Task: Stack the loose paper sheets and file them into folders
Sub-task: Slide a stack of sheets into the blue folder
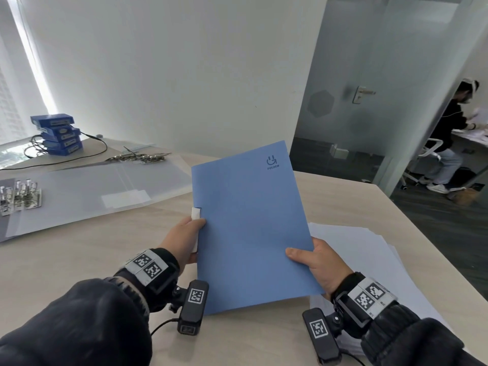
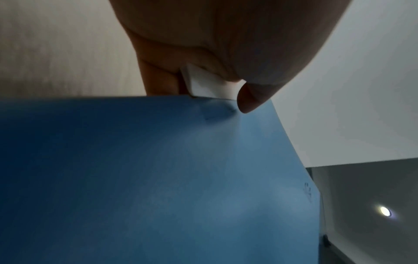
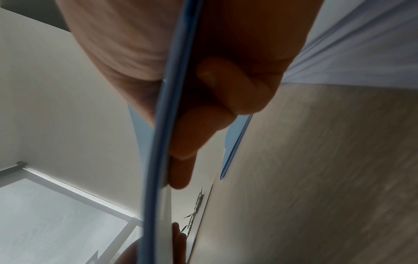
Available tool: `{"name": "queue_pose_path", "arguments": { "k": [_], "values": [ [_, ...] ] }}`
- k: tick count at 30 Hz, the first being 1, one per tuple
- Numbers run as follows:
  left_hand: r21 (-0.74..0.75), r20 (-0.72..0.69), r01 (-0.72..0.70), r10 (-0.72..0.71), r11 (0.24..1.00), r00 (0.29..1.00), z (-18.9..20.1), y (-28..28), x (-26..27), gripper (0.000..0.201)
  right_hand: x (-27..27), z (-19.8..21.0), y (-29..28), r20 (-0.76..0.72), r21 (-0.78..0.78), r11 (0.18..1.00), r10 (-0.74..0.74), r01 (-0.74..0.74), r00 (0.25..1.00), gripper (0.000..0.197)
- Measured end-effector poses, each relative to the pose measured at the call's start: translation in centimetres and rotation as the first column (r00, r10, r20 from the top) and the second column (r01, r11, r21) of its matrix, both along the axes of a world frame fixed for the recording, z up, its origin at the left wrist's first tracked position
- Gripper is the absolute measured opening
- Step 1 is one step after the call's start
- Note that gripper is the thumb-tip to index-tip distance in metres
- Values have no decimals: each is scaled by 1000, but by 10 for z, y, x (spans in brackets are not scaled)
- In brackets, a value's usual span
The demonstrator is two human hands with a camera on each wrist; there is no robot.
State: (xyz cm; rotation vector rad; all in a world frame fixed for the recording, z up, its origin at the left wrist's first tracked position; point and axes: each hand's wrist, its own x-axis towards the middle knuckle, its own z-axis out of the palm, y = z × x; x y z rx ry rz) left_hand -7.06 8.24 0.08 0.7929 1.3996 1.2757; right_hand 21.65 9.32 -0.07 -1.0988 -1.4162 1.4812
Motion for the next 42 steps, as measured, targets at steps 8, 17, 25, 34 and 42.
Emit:
{"name": "queue_pose_path", "arguments": {
  "k": [8,17,25,34,42],
  "values": [
    [35,266,57,-65,998,962,-7,-1,16,26,-2,-2,4,-10,-31,998,-60,59,998,42],
    [-63,1,279,-279,958,960,-21,4,17,71,-3,1,35,1,-182,941,-289,284,957,14],
    [90,-251,169,-142,981,957,-36,34,19,40,4,-3,85,208,-243,871,-383,427,900,12],
    [109,-483,110,-44,988,874,-47,100,23,46,4,0,140,183,-195,850,-458,489,870,17],
    [-22,-835,0,-19,1000,549,-51,161,23,54,0,-9,192,612,110,939,-323,327,722,45]
  ]
}}
